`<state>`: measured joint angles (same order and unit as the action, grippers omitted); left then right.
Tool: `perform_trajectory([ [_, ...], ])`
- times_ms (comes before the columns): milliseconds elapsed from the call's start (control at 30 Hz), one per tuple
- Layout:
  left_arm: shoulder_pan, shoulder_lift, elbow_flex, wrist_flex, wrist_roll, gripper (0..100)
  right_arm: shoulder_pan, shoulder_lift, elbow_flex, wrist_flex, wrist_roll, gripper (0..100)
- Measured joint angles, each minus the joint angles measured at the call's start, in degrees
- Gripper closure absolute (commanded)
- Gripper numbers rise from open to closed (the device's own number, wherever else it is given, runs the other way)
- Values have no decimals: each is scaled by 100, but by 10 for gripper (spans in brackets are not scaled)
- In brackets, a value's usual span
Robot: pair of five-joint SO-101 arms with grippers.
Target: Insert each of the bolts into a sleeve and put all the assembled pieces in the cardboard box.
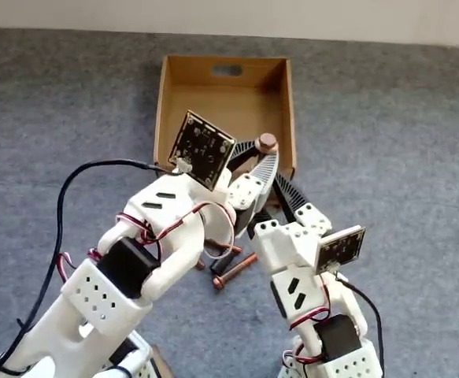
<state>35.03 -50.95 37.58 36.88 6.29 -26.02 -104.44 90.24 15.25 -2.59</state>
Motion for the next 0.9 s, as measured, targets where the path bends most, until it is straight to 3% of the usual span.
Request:
perform_trajectory([
  [133,-167,-18,9,123,0,981,0,0,18,0,0,992],
  [333,-229,-53,9,818,0,852,0,0,18,0,9,992],
  [700,-343,-360,0,1415,-18,857,26,0,26,9,9,992],
  [900,-976,-1178,26,1644,-26,855,18,9,290,9,9,992],
])
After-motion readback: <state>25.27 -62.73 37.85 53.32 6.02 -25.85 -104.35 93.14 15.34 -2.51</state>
